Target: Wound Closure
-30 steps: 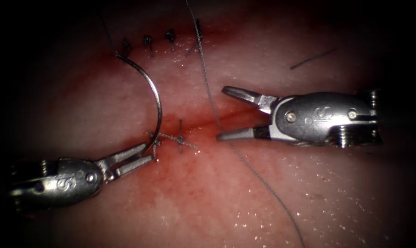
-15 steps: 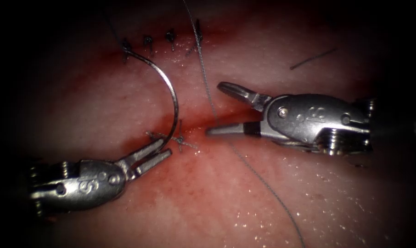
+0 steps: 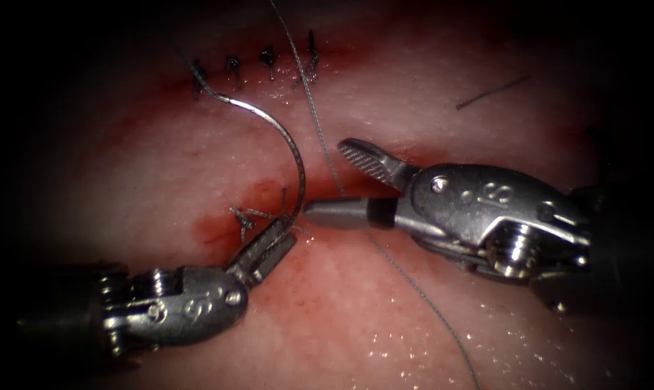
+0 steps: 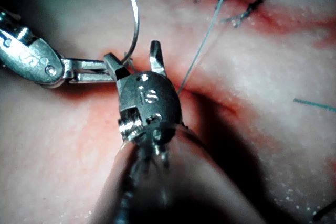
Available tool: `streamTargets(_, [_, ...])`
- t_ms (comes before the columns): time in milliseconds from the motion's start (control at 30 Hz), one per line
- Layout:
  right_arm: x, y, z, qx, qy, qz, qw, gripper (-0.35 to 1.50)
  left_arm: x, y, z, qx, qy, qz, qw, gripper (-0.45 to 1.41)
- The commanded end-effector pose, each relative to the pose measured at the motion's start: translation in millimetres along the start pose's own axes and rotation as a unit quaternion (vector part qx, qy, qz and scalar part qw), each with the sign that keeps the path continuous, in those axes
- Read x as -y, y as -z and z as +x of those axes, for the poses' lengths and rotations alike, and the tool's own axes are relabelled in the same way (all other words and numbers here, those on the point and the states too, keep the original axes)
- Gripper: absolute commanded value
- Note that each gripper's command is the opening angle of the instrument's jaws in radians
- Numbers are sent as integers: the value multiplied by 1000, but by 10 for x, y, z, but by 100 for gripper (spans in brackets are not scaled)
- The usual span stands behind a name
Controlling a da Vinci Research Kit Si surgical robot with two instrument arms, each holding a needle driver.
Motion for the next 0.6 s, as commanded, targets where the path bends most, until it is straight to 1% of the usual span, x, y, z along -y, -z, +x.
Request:
streamTargets(33, [8,-5,1,2,-3,-2,1000,40,-8,-4,-2,0,-4,1,1000,-45])
streamTargets(67, [9,-5,2,1,-4,-3,1000,32,-9,-4,-2,0,-9,5,1000,-45])
streamTargets(100, [10,-6,4,1,-5,-5,1000,30,-10,-3,-1,-1,-11,8,1000,-45])
streamTargets(333, [14,-28,11,1,-12,-43,999,32,-19,-1,6,0,-29,30,999,-45])
streamTargets(467, [17,-34,10,0,-13,-58,998,30,-23,0,9,4,-35,38,999,-45])
streamTargets(533, [17,-35,11,-1,-14,-61,998,33,-24,0,10,6,-37,40,999,-45])
streamTargets(567, [18,-36,11,-1,-15,-63,998,40,-25,0,10,8,-37,41,998,-45])
streamTargets(600, [18,-37,11,-1,-15,-65,998,40,-25,1,11,8,-39,41,998,-45])
